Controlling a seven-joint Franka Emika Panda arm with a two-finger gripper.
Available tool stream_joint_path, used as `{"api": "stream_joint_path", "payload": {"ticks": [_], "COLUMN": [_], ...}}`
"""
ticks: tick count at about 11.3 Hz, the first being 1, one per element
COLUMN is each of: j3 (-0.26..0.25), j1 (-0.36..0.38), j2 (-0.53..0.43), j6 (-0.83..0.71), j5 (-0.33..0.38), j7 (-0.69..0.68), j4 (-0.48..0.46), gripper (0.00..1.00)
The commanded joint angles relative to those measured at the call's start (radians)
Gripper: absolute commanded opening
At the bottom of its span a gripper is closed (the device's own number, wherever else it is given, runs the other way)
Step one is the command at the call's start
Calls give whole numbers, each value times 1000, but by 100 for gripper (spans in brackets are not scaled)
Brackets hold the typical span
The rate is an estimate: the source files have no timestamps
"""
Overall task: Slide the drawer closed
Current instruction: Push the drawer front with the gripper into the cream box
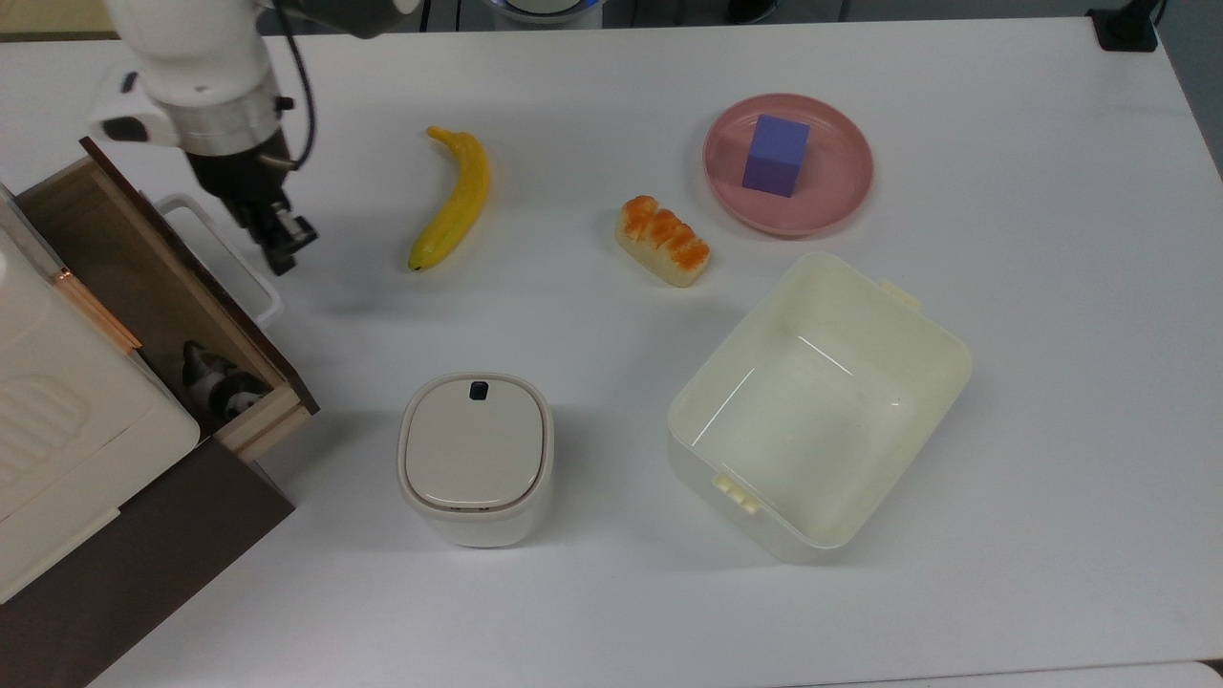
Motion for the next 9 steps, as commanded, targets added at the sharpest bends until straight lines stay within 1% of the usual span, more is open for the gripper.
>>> {"api": "stream_joint_path", "payload": {"ticks": [1,4,7,9], "j3": [-12,-50,-76,-76], "j1": [-23,-24,-29,-38], "j2": [27,94,102,102], "j6": [94,146,264,279], "j5": [-16,-49,-67,-78], "j7": [23,22,19,17], "j4": [21,77,75,75], "gripper": [0,0,0,0]}}
